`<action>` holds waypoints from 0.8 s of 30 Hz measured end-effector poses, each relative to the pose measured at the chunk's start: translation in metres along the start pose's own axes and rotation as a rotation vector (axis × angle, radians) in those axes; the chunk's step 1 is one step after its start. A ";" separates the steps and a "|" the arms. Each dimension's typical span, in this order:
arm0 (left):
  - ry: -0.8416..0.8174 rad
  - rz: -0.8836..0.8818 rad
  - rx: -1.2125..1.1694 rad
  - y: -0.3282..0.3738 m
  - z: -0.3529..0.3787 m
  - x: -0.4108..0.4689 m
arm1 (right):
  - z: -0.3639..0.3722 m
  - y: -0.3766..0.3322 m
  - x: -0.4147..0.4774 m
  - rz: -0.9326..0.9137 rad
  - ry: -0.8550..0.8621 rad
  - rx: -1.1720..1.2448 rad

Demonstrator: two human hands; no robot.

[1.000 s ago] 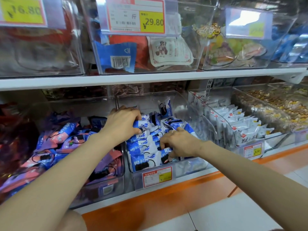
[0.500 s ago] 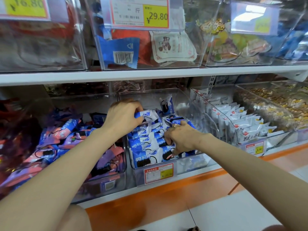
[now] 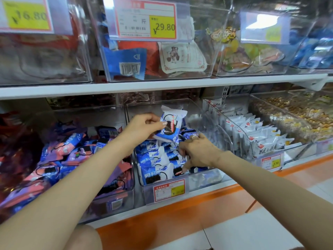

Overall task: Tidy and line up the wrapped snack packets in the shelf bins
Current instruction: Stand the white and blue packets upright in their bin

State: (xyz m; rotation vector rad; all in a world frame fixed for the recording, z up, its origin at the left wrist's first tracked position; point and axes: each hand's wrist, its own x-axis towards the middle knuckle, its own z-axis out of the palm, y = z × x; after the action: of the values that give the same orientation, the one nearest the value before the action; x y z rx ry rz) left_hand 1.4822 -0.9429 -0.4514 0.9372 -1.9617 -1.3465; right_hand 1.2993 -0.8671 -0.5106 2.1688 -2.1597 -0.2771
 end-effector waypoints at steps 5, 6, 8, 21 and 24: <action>-0.007 -0.003 -0.055 0.000 0.002 0.001 | -0.033 0.014 -0.018 0.083 0.268 1.358; -0.012 0.021 -0.024 0.000 0.004 0.002 | -0.039 0.017 -0.023 0.079 0.285 1.491; -0.047 0.112 0.120 0.001 0.009 0.002 | -0.051 0.018 -0.031 0.020 0.260 1.506; 0.237 0.225 0.814 -0.006 -0.009 0.006 | -0.033 0.008 -0.026 0.113 0.044 0.850; 0.162 0.168 0.983 -0.012 -0.010 0.009 | -0.017 -0.006 -0.016 0.073 0.010 0.776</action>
State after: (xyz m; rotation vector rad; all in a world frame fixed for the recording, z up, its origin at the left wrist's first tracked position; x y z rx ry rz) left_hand 1.4875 -0.9581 -0.4588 1.1915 -2.4984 -0.1266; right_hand 1.3085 -0.8521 -0.4938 2.3718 -2.6222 0.6919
